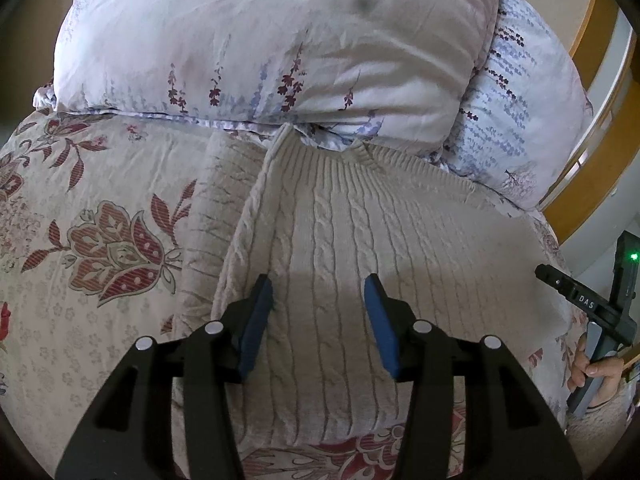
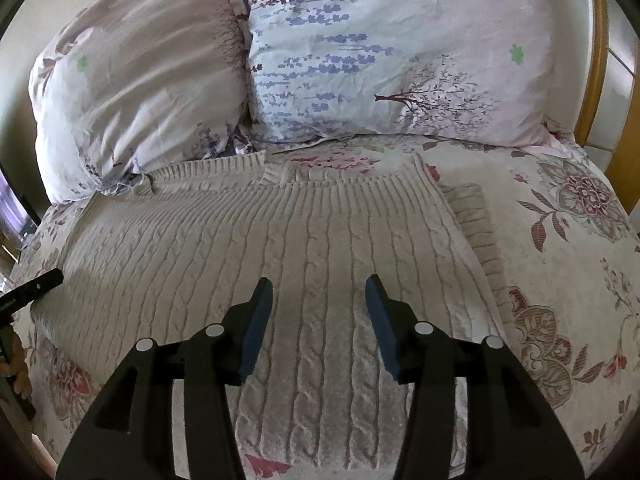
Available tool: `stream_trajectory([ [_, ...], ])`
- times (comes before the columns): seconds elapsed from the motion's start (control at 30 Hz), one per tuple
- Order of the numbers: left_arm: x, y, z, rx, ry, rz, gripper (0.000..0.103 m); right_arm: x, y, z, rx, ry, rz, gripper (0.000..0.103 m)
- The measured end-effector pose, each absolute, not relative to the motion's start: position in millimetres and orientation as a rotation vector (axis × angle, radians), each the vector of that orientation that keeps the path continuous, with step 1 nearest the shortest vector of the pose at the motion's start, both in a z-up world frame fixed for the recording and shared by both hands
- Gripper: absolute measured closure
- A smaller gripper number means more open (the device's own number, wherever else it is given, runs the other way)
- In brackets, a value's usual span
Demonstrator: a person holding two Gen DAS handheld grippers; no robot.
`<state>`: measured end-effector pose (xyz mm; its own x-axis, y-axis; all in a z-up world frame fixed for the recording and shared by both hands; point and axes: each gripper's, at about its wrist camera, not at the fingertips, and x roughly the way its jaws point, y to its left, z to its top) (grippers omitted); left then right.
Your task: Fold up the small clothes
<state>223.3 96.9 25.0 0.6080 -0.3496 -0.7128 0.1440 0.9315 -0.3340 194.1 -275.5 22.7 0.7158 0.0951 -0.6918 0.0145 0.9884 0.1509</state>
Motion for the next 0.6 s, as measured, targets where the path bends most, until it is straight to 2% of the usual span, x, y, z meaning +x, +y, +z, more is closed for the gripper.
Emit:
stream_trajectory([
  [0.2,224.9,97.5,23.2,-0.268,0.875,-0.299,0.051,199.5,-273.5,5.3,0.121,0.825,0.017,0.042],
  [0.4,224.7,94.6,23.8,-0.266,0.874,-0.313,0.043,198.0,-271.9,3.4,0.095,0.82,0.013,0.04],
  [0.6,223.7,112.0,39.5,-0.372,0.841,-0.347,0.04,197.7,-272.6,2.7,0.088,0.822,0.013,0.038],
])
